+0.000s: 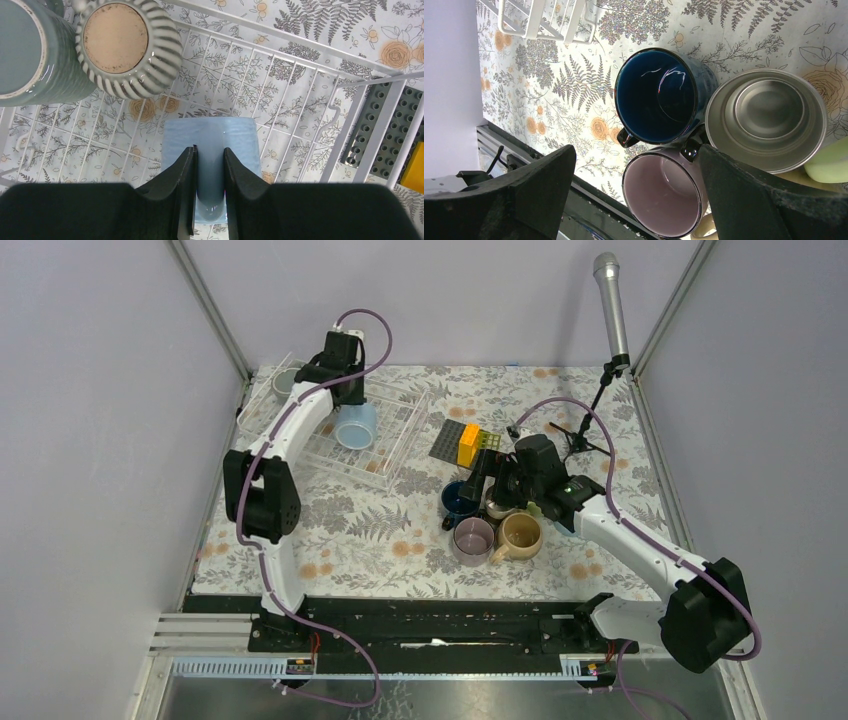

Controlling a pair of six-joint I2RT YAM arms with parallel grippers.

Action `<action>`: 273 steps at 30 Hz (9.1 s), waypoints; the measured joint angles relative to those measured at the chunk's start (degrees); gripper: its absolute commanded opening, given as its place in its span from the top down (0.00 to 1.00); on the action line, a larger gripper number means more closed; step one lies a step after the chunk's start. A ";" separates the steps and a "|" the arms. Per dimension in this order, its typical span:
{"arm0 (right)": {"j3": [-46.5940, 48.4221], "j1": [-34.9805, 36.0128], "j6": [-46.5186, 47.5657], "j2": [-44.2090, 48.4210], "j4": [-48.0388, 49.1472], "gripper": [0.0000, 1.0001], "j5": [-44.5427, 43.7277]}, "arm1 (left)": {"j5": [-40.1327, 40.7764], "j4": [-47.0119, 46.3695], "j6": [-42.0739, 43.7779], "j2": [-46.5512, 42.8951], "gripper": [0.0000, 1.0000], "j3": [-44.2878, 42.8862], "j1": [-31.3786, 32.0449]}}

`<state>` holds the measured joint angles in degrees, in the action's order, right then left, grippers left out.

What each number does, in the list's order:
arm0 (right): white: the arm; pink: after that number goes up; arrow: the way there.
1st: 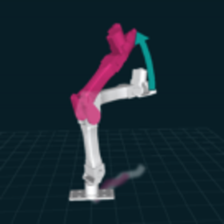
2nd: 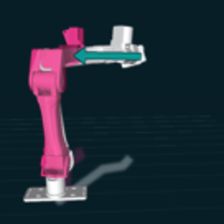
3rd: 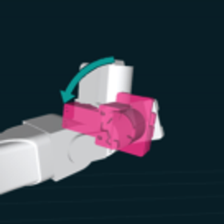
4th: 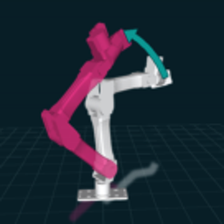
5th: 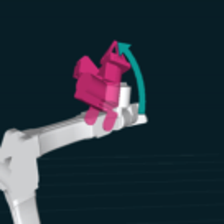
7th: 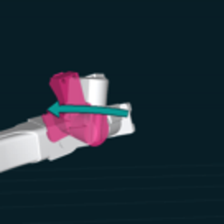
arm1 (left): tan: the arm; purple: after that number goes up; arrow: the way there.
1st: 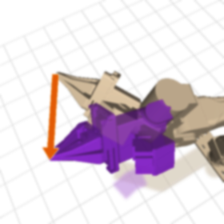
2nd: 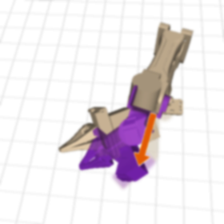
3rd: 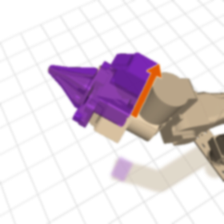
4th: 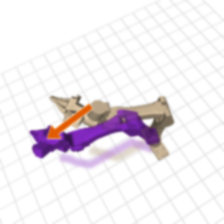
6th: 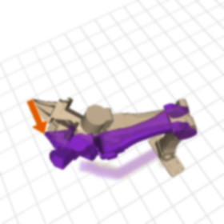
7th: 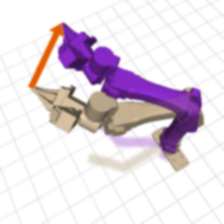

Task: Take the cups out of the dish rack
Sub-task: Unload the cup from the dish rack, then place the cup at the center of the board.

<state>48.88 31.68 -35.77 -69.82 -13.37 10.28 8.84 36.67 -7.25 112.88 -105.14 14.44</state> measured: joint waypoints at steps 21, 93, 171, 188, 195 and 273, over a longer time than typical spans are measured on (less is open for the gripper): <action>0.00 0.00 -0.02 0.00 0.31 0.00 0.24 | 4.22 2.43 -1.01 0.04 0.70 1.81 0.66; 11.17 -10.03 16.46 -1.81 19.08 0.00 31.95 | -26.08 13.05 6.01 -26.14 1.00 3.80 13.33; 1.88 -10.03 -47.76 -19.67 95.84 1.00 61.53 | -43.93 6.47 7.28 -28.70 1.00 6.75 21.18; 0.96 -9.92 -30.99 -9.70 75.52 1.00 60.15 | -38.42 2.21 5.66 -28.48 0.01 6.05 21.46; 4.79 -9.81 -10.05 -4.46 43.01 1.00 51.06 | -35.34 -0.57 5.01 -29.97 0.01 7.54 20.94; -6.05 -9.81 -1.62 20.37 -36.06 1.00 -17.97 | -37.53 -15.87 -7.52 -42.40 0.01 26.36 20.52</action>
<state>42.83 21.87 -37.39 -49.45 -49.43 -7.68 -28.69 20.80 -14.76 70.48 -78.78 34.96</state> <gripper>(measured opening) 0.158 0.987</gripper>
